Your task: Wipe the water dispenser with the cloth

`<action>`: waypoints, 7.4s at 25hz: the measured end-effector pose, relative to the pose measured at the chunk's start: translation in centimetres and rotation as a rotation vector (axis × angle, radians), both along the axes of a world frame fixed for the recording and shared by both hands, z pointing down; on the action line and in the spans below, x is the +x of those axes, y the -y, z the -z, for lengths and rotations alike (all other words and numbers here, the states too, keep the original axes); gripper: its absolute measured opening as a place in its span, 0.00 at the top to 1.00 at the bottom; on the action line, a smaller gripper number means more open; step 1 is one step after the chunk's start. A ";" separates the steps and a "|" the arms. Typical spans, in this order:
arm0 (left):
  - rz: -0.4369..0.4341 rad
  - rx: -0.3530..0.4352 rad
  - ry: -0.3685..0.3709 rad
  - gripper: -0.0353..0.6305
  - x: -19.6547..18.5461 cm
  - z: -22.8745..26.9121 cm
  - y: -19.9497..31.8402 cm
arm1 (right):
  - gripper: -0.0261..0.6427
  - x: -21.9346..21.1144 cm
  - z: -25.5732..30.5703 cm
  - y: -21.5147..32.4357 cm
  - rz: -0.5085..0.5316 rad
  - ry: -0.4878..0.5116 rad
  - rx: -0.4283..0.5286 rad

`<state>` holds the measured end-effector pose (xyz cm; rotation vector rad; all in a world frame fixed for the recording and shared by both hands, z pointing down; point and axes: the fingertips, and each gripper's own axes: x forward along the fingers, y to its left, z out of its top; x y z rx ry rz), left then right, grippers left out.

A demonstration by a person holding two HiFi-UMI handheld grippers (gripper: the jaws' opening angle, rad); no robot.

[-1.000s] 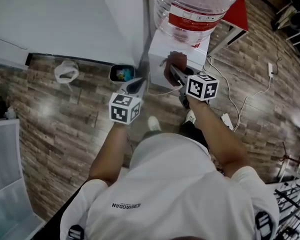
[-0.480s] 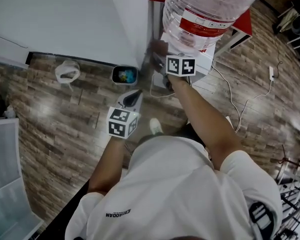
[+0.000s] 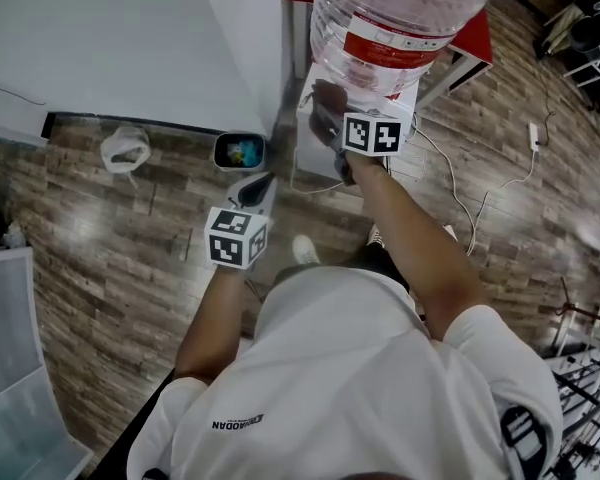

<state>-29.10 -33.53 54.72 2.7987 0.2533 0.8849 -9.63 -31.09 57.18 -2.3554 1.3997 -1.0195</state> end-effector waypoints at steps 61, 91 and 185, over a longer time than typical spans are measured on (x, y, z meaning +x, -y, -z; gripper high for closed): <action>-0.001 -0.056 0.003 0.96 1.2 -2.5 -3.8 | 0.88 -4.7 -8.7 -12.4 0.516 -0.862 -0.951; 0.154 -0.079 0.191 0.96 -1.0 -12.9 -4.3 | 0.88 -5.4 -42.0 -10.7 0.869 -0.616 -1.104; 0.174 -0.138 0.220 0.96 -4.7 -14.4 1.4 | 0.88 -7.3 -34.9 2.8 0.809 -0.641 -0.957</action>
